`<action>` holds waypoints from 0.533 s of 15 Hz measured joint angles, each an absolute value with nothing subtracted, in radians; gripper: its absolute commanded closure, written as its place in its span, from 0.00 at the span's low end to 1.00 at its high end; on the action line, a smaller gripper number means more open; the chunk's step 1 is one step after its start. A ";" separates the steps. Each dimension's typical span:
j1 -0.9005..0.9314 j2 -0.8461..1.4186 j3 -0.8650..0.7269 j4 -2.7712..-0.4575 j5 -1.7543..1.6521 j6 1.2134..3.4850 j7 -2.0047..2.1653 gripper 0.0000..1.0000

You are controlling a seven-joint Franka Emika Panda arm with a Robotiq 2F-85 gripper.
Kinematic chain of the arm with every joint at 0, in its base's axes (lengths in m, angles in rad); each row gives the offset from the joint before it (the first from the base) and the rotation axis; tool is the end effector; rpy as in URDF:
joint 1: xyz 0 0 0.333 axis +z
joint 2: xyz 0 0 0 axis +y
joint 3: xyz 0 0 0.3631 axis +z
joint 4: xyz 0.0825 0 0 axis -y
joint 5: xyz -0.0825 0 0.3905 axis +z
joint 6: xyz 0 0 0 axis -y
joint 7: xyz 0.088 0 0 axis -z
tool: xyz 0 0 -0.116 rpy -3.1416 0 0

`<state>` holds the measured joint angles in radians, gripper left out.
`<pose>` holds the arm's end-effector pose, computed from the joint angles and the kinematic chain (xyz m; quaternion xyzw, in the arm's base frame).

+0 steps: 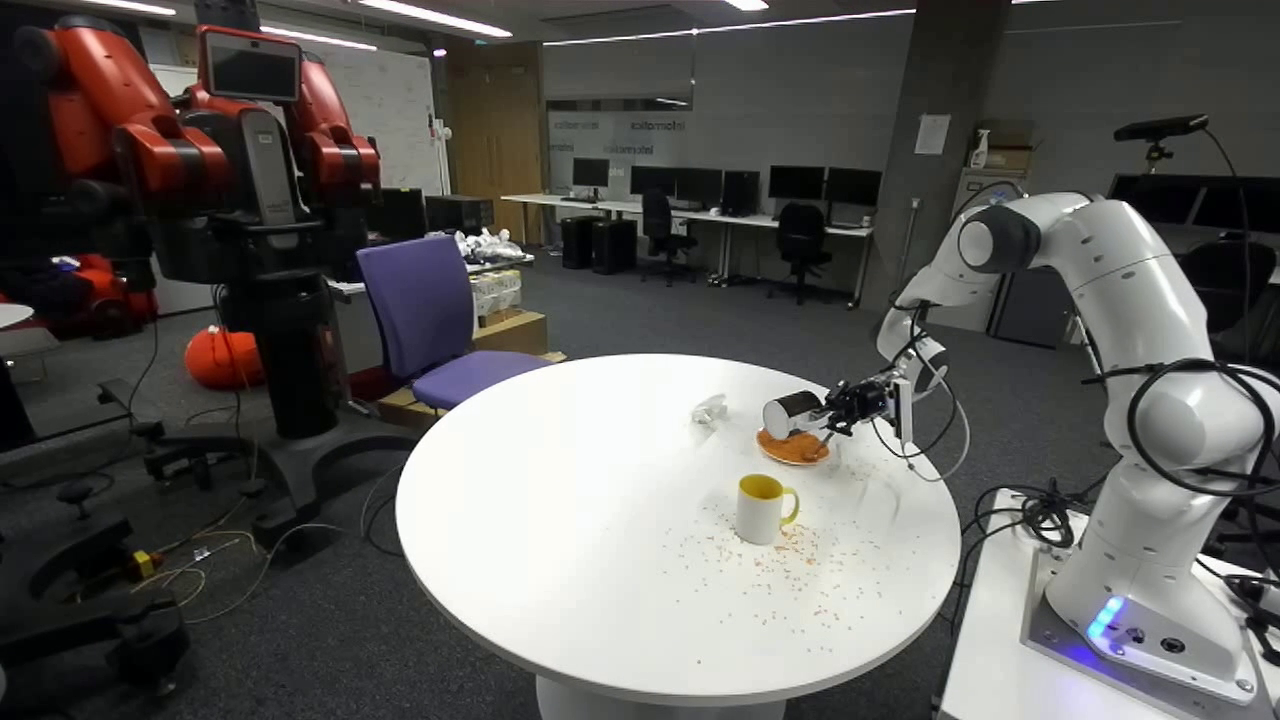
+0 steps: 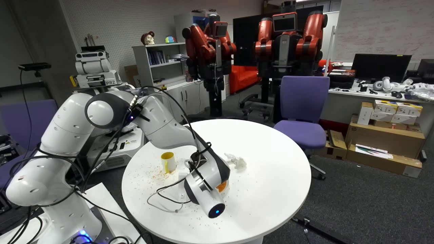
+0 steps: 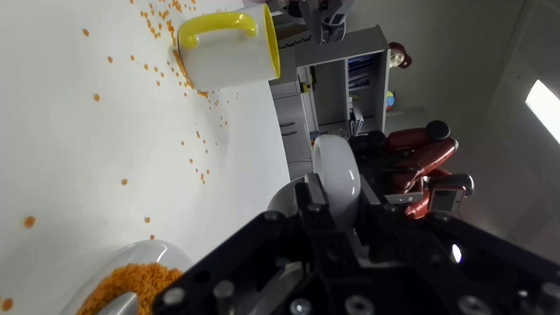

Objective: Empty the content of the black mug onto the plate

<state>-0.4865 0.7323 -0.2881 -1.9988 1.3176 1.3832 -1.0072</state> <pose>0.4672 -0.2765 0.1405 -0.7136 0.2202 -0.0635 0.6620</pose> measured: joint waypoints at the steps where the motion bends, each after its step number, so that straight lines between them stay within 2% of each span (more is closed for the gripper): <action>1: -0.492 0.736 -0.288 -1.993 1.318 1.364 -1.007 0.95; 8: -0.525 0.788 -0.288 -1.934 1.320 1.252 -1.006 0.95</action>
